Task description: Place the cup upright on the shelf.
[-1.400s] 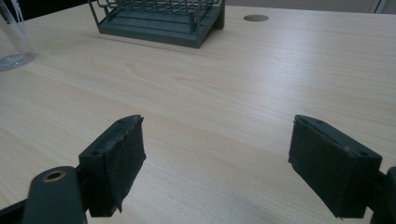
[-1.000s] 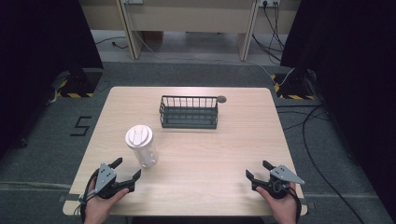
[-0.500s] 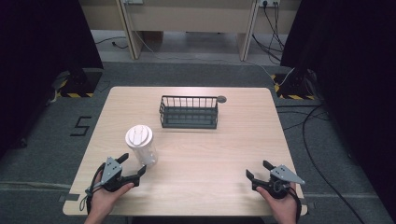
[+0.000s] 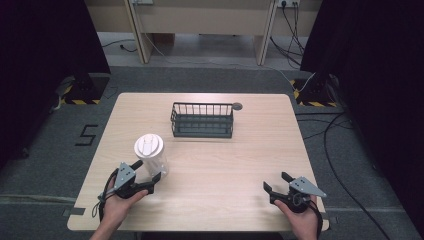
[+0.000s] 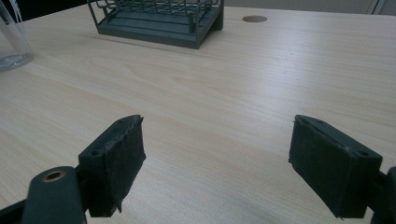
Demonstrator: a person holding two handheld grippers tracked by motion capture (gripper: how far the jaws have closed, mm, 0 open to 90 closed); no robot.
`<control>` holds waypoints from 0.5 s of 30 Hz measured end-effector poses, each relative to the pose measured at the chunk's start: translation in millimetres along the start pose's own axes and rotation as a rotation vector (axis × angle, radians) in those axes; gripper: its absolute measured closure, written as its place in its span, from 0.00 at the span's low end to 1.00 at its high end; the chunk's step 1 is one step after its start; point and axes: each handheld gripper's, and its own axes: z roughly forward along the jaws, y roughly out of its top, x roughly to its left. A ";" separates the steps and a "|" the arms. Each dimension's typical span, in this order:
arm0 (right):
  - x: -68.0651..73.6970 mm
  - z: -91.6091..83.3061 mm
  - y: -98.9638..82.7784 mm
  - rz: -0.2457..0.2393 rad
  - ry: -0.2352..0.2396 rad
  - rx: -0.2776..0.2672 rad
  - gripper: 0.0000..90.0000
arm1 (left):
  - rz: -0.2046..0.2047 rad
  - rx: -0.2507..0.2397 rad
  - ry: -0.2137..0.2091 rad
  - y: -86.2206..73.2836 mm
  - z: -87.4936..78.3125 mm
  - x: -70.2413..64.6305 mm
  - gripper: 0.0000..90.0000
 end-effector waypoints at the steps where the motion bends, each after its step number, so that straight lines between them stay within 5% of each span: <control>1: 0.1 0.0 0.0 0.001 0.000 0.000 0.21 | -0.001 -0.002 0.002 0.7 1.8 0.5 0.16; 15: -0.1 0.2 0.1 -0.001 0.002 0.002 0.21 | -0.018 -0.026 0.010 8.3 19.4 3.5 0.16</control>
